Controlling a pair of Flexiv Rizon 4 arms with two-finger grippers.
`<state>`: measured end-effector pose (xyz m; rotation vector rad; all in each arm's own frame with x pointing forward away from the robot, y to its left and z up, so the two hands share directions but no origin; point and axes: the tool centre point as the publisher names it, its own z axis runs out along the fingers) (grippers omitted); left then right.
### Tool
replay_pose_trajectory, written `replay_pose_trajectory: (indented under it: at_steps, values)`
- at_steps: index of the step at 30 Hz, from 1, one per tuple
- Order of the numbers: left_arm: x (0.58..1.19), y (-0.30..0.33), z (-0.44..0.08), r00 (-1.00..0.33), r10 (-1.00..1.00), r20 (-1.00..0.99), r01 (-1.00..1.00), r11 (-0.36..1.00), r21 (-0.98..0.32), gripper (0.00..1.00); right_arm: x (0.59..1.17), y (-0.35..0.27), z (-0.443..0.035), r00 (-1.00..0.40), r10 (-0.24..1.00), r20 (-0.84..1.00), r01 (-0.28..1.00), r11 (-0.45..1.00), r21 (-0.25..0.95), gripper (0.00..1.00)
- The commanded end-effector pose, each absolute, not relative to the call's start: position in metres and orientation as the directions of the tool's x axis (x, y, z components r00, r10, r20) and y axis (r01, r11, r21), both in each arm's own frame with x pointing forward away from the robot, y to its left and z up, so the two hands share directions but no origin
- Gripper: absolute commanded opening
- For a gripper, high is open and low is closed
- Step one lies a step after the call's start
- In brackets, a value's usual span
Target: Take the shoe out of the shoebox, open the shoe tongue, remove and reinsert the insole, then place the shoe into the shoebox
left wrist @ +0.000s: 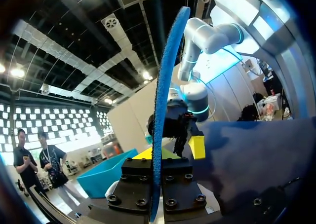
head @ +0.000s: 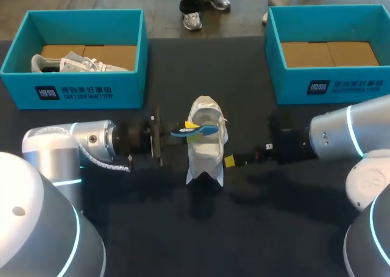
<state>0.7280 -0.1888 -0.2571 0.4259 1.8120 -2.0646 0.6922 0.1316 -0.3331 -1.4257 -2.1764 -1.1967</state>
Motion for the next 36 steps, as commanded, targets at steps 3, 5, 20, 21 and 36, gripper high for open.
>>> replay_pose_trajectory:
  at_steps: [3, 5, 20, 21, 36]
  values:
    - [0.724, -0.193, -0.261, -0.887, -0.054, -0.459, 0.462, -0.098, -0.882, 0.00, 0.688, 0.124, -0.325, -0.458, 0.656, 0.600, 0.867, 0.182, 0.463, 1.00]
    - [0.724, -0.193, -0.261, -0.887, -0.054, -0.459, 0.462, -0.098, -0.882, 0.00, 0.688, 0.124, -0.325, -0.458, 0.656, 0.600, 0.867, 0.182, 0.463, 1.00]
    - [0.724, -0.193, -0.261, -0.887, -0.054, -0.459, 0.462, -0.098, -0.882, 0.00, 0.688, 0.124, -0.325, -0.458, 0.656, 0.600, 0.867, 0.182, 0.463, 1.00]
    - [0.724, -0.193, -0.261, -0.887, -0.054, -0.459, 0.462, -0.098, -0.882, 0.00, 0.688, 0.124, -0.325, -0.458, 0.656, 0.600, 0.867, 0.182, 0.463, 1.00]
    - [0.723, -0.195, -0.275, -0.892, -0.039, -0.451, 0.452, -0.118, -0.884, 0.00, 0.697, 0.116, -0.339, -0.570, 0.625, 0.533, 0.799, 0.273, 0.535, 1.00]
